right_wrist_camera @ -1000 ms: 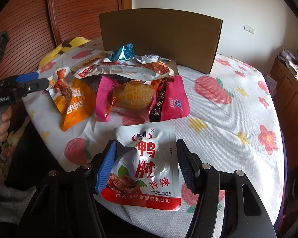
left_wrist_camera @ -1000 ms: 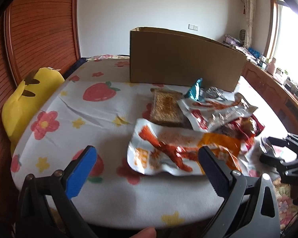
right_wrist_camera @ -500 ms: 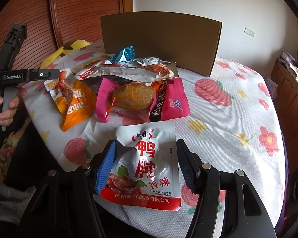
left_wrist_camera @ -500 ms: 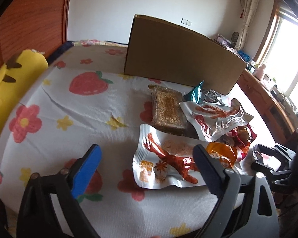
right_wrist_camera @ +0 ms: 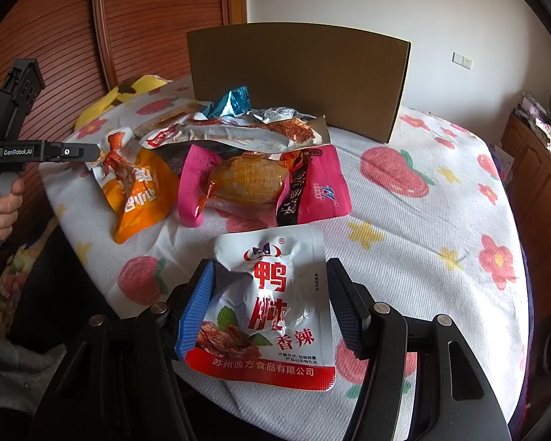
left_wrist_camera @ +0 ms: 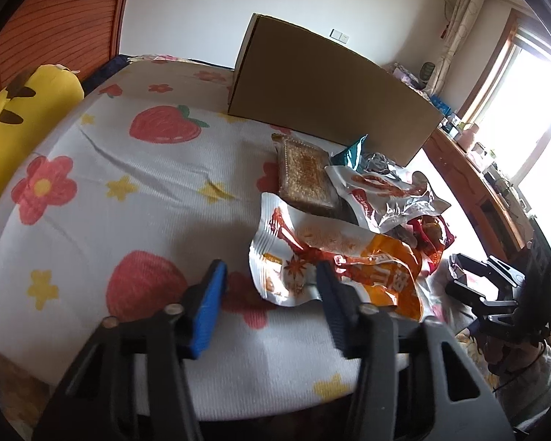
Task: Organize snacks
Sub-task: 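Lower the left gripper onto the orange-and-white spicy strip packet and close it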
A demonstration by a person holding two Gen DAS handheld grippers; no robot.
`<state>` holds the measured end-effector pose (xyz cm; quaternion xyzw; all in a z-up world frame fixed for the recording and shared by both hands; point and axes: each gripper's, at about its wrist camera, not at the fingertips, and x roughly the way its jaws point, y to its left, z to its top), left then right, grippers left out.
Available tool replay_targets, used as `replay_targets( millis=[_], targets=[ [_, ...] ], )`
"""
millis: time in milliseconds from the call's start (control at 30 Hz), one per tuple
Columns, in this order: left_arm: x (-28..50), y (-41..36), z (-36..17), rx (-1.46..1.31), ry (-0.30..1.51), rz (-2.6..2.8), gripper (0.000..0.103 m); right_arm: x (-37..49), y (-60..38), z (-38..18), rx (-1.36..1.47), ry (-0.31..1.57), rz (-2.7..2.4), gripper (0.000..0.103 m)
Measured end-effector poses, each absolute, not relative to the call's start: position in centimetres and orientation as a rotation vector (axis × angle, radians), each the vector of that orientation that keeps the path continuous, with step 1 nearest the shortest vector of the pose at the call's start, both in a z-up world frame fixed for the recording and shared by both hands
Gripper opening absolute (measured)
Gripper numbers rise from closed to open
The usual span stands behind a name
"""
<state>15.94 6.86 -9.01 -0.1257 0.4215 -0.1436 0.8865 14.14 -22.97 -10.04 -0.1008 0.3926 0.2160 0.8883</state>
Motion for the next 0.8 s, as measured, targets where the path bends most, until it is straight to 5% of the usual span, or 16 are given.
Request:
replay_targets(
  millis=[333, 800],
  targets=[
    [15.4, 6.2, -9.1, -0.25, 0.862, -0.266, 0.003, 14.1, -23.0, -10.1, -0.211, 0.815, 0.446, 0.062],
    [13.4, 4.7, -3.9, -0.188, 0.691, -0.288, 0.0, 14.1, -23.0, -9.9, -0.191, 0.815, 0.442, 0.055]
  ],
)
